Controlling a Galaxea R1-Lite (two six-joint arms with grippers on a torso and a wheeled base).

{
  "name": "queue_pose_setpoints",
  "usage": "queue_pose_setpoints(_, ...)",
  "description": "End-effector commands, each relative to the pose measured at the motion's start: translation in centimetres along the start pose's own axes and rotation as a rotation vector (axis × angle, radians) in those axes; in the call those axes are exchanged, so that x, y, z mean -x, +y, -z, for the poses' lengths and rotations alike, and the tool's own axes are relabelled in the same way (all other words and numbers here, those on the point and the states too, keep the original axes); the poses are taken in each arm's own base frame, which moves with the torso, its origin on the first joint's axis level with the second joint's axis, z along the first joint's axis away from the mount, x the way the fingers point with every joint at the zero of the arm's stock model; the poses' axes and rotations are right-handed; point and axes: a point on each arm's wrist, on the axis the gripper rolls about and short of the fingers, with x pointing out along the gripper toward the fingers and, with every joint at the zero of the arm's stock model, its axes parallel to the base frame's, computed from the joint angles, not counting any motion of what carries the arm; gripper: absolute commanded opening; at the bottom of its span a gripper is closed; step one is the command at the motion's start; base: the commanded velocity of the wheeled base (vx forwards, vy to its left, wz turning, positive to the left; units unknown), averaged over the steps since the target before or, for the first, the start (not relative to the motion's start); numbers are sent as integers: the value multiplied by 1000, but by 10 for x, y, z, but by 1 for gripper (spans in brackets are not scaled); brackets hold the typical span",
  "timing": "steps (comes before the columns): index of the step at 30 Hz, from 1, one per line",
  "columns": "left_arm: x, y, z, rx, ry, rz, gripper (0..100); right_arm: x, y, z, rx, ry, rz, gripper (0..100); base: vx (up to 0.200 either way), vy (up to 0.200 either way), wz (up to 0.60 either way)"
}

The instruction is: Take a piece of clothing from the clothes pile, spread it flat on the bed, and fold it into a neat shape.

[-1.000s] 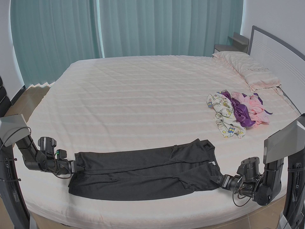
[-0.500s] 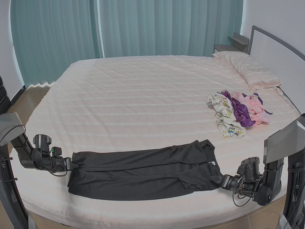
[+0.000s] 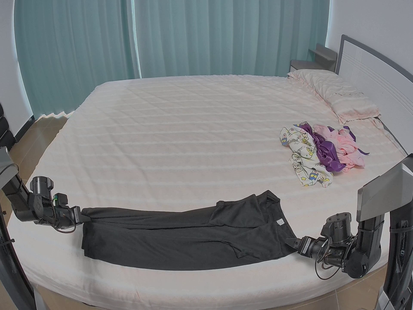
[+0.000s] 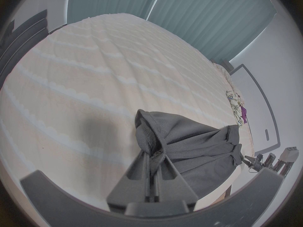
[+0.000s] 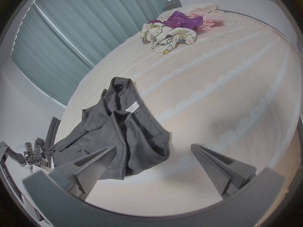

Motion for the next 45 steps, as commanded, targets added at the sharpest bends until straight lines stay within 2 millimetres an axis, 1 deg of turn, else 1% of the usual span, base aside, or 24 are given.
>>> queue_pose_setpoints(1,8,9,-6,16,-30,-18,0,0,0,0,0,-1,-1,100,0,0,0)
queue_pose_setpoints(6,25,31,-17,74,-56,-61,0,0,0,0,0,0,0,100,0,0,0)
queue_pose_setpoints(8,38,45,-26,113,-75,-71,0,0,0,-1,-3,-3,-1,100,0,0,0)
queue_pose_setpoints(11,45,51,-30,132,-83,-74,0,0,0,-1,-4,-4,0,100,0,0,0)
queue_pose_setpoints(13,55,60,-36,161,-90,-84,0,0,-1,-1,-6,-6,1,100,0,0,0)
queue_pose_setpoints(15,60,66,-39,182,-89,-93,0,0,0,-2,-4,-9,-1,100,0,0,0)
queue_pose_setpoints(18,65,63,-37,204,-65,-92,0,-1,0,-2,-3,-8,-2,100,0,0,0)
queue_pose_setpoints(20,70,56,-37,200,-60,-87,0,-1,0,-2,-3,-9,-3,100,0,0,0)
queue_pose_setpoints(21,71,45,-37,196,-43,-77,0,-1,0,-2,-3,-8,-2,100,0,0,0)
queue_pose_setpoints(23,71,45,-37,196,-43,-77,0,-1,0,-2,-3,-8,-2,100,0,0,0)
queue_pose_setpoints(24,71,21,-36,170,-4,-59,0,-1,0,-2,-3,-9,-3,100,0,0,0)
queue_pose_setpoints(25,72,5,-34,156,21,-46,0,0,0,-2,-5,-9,-3,100,0,0,0)
queue_pose_setpoints(27,73,-17,-31,138,49,-39,0,0,0,-2,-5,-10,-4,100,0,0,0)
queue_pose_setpoints(28,72,-26,-30,138,58,-36,0,0,0,-2,-5,-10,-4,100,0,0,0)
queue_pose_setpoints(29,72,-26,-30,138,58,-36,0,0,0,-2,-5,-10,-4,100,0,0,0)
queue_pose_setpoints(30,72,-43,-26,133,68,-33,0,0,0,-2,-5,-10,-4,100,0,0,0)
queue_pose_setpoints(31,72,-54,-24,131,76,-32,0,0,1,-2,-4,-10,-5,100,0,0,0)
queue_pose_setpoints(39,63,-126,-11,180,105,-51,0,0,1,-2,-3,-13,-9,100,0,0,0)
queue_pose_setpoints(41,62,-137,-8,178,115,-43,0,0,1,-2,-3,-13,-9,100,0,0,0)
queue_pose_setpoints(44,57,-161,2,154,144,-34,0,0,2,-3,-3,-13,-11,100,0,0,0)
queue_pose_setpoints(45,57,-161,2,154,144,-34,0,0,2,-3,-3,-13,-11,100,0,0,0)
